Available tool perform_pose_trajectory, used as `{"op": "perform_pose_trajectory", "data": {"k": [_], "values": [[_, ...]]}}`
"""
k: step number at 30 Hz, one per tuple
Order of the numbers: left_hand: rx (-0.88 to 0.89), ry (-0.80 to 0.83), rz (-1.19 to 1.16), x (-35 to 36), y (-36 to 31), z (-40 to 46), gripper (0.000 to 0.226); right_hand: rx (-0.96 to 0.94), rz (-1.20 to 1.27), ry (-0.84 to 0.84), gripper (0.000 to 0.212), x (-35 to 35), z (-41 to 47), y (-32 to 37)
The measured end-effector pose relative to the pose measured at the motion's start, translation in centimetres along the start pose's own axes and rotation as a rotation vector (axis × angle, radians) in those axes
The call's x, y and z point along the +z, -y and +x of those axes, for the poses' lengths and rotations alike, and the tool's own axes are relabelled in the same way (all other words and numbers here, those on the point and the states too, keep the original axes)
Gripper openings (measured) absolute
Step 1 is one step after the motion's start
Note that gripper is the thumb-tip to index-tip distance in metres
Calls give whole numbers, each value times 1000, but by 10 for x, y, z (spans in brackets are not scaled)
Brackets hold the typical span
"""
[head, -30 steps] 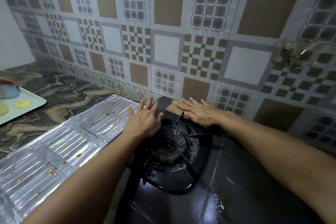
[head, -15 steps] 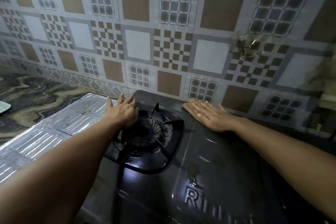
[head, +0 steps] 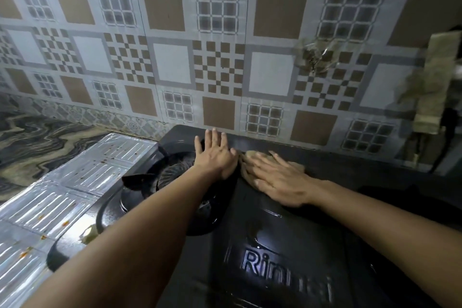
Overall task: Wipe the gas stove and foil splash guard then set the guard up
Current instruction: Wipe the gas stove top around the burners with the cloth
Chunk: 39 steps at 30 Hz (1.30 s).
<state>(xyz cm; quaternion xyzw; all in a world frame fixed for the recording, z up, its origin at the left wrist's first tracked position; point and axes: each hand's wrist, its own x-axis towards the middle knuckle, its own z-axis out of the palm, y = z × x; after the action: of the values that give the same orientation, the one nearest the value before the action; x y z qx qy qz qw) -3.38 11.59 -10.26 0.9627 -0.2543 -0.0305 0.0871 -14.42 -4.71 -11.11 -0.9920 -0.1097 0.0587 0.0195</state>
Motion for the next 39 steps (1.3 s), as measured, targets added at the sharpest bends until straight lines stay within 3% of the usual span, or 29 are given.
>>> {"op": "perform_pose_trajectory", "data": {"k": [9,22,26,30,36,39], "values": [[-39,-4,-6,-2,3,1,72,200,-15,68,55,-12,41,-32],[-48,39,22,-3,1,-2,72,-26,-48,56,55,2,-53,55],[-49,86,50,-10,4,-3,74,142,-48,123,59,-2,-24,26],[-21,74,57,-7,7,-5,71,279,-2,70,58,-5,1,-9],[-38,49,27,-5,2,-6,69,133,-47,66,59,1,-31,29],[-44,40,20,-5,2,-6,72,45,-70,71,70,4,-57,67]]}}
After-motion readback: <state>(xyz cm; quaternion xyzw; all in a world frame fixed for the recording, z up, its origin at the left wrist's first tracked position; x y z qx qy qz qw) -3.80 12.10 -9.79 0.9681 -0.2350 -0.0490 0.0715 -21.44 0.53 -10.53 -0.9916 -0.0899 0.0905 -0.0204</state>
